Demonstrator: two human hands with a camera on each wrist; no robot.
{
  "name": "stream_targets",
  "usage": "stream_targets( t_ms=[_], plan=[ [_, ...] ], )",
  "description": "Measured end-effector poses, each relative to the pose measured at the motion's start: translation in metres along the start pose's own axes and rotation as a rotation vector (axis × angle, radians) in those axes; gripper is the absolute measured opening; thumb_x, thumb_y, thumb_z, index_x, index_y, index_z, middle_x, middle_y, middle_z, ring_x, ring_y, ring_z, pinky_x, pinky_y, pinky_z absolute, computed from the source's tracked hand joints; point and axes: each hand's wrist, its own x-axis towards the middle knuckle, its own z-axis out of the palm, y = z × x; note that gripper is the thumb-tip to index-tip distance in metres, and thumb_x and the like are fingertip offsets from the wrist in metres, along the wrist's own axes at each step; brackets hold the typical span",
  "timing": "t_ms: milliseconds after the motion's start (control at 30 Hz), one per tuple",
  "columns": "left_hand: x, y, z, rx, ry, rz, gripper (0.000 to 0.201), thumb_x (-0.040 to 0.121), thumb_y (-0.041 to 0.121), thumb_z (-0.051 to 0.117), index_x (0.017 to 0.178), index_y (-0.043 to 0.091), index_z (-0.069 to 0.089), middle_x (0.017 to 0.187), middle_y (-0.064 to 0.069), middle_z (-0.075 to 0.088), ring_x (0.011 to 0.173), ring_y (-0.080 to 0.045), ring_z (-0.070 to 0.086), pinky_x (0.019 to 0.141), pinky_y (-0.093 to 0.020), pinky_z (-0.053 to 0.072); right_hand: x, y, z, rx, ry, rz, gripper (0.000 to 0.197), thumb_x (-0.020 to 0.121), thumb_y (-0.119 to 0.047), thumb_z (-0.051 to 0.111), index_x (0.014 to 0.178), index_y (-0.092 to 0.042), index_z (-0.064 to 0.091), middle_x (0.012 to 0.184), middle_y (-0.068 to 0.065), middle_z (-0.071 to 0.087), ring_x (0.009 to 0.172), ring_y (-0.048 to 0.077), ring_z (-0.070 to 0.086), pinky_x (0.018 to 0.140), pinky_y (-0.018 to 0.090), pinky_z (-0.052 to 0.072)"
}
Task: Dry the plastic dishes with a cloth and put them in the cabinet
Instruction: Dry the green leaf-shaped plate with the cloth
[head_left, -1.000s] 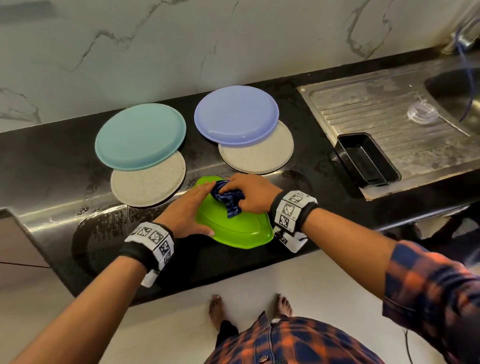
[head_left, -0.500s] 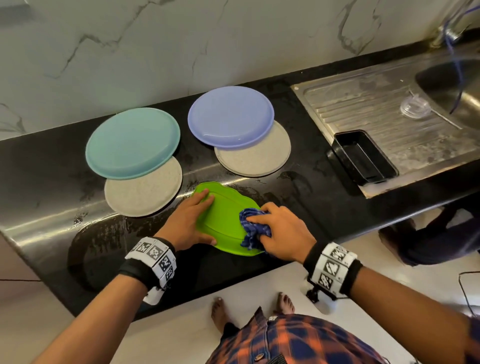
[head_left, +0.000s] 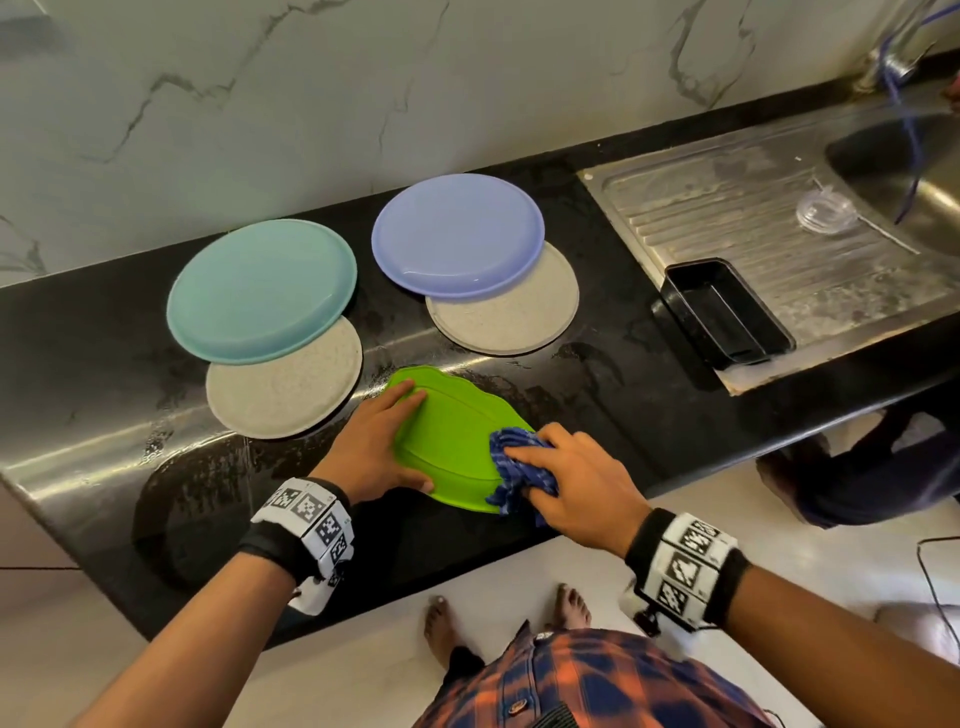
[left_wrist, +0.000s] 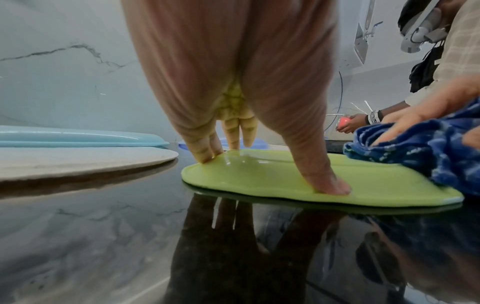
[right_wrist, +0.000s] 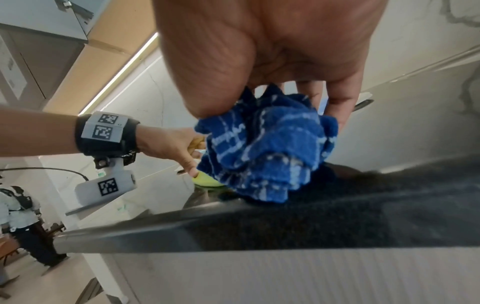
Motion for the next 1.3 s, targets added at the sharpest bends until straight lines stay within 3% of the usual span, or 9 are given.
stream_targets(
  t_ms=[100, 333, 500, 667, 800, 933, 1100, 1200, 1300],
  plan=[
    [-0.002, 0.001, -0.001, -0.017, 0.018, 0.004, 0.133, 0.046, 0.05, 0.095, 0.155, 0.021, 0.026, 0.163, 0.003, 0.02, 0.148, -0.021, 0.021, 0.122, -0.036, 0.017, -0.003, -0.001, -0.004, -0.039, -0.011, -0.031, 0.049, 0.089, -0.038, 0.055, 0.138, -0.039, 0.054, 0.123, -0.008, 0.049, 0.099, 0.02, 0.048, 0.081, 0.03, 0.043],
    [-0.004, 0.002, -0.004, -0.094, 0.036, 0.042, 0.144, 0.042, 0.045, 0.098, 0.157, 0.025, 0.014, 0.158, -0.005, 0.028, 0.144, -0.023, 0.03, 0.119, -0.035, 0.025, 0.08, -0.027, -0.03, -0.125, -0.132, -0.128, 0.046, 0.086, -0.034, 0.061, 0.131, -0.041, 0.06, 0.133, -0.001, 0.051, 0.11, 0.032, 0.052, 0.09, 0.044, 0.048],
    [-0.009, 0.003, -0.004, -0.166, 0.053, 0.014, 0.149, 0.045, 0.042, 0.098, 0.159, 0.021, 0.004, 0.157, -0.007, 0.028, 0.143, -0.022, 0.03, 0.114, -0.029, 0.025, 0.106, -0.061, -0.025, -0.306, -0.168, -0.239, 0.051, 0.092, -0.034, 0.058, 0.141, -0.039, 0.05, 0.151, -0.004, 0.04, 0.123, 0.032, 0.045, 0.095, 0.045, 0.041],
    [-0.008, 0.001, -0.006, -0.161, 0.025, -0.001, 0.15, 0.046, 0.045, 0.097, 0.159, 0.019, 0.002, 0.159, -0.007, 0.024, 0.146, -0.022, 0.026, 0.117, -0.03, 0.021, 0.068, -0.033, -0.036, -0.445, -0.239, -0.419, 0.05, 0.088, -0.036, 0.061, 0.137, -0.041, 0.053, 0.151, -0.008, 0.041, 0.116, 0.03, 0.048, 0.085, 0.04, 0.041],
    [-0.008, 0.004, -0.008, -0.141, 0.018, -0.004, 0.15, 0.046, 0.045, 0.097, 0.159, 0.021, 0.001, 0.158, -0.006, 0.024, 0.145, -0.022, 0.026, 0.116, -0.03, 0.02, 0.053, -0.009, -0.052, -0.461, -0.283, -0.412, 0.051, 0.086, -0.027, 0.058, 0.134, -0.045, 0.056, 0.151, -0.013, 0.041, 0.114, 0.027, 0.051, 0.082, 0.039, 0.046],
    [-0.009, 0.008, -0.009, -0.142, 0.026, -0.008, 0.151, 0.046, 0.042, 0.098, 0.159, 0.021, 0.0, 0.156, -0.007, 0.028, 0.144, -0.023, 0.03, 0.116, -0.031, 0.024, 0.09, -0.036, -0.05, -0.449, -0.226, -0.379, 0.046, 0.087, -0.031, 0.058, 0.131, -0.042, 0.059, 0.141, -0.012, 0.051, 0.106, 0.03, 0.054, 0.078, 0.037, 0.047],
    [-0.012, 0.005, -0.007, -0.197, 0.047, -0.016, 0.151, 0.048, 0.038, 0.098, 0.158, 0.015, -0.004, 0.159, -0.007, 0.022, 0.147, -0.02, 0.021, 0.116, -0.023, 0.016, 0.129, -0.087, -0.034, -0.497, -0.206, -0.408, 0.048, 0.087, -0.033, 0.063, 0.134, -0.045, 0.055, 0.145, -0.015, 0.046, 0.108, 0.028, 0.05, 0.072, 0.034, 0.034],
    [-0.015, 0.003, -0.003, -0.212, 0.082, -0.052, 0.149, 0.046, 0.037, 0.099, 0.158, 0.016, 0.001, 0.158, -0.008, 0.018, 0.147, -0.019, 0.019, 0.12, -0.029, 0.018, 0.117, -0.083, -0.033, -0.507, -0.267, -0.498, 0.047, 0.085, -0.033, 0.065, 0.131, -0.043, 0.059, 0.137, -0.015, 0.052, 0.106, 0.028, 0.051, 0.077, 0.036, 0.041],
    [-0.021, 0.007, 0.0, -0.187, 0.162, -0.107, 0.139, 0.042, 0.04, 0.099, 0.156, 0.015, 0.023, 0.149, -0.011, 0.024, 0.14, -0.024, 0.029, 0.116, -0.029, 0.024, 0.093, -0.059, -0.036, -0.477, -0.311, -0.522, 0.051, 0.081, -0.028, 0.062, 0.13, -0.043, 0.061, 0.14, -0.014, 0.052, 0.11, 0.028, 0.051, 0.082, 0.038, 0.046]
  ],
)
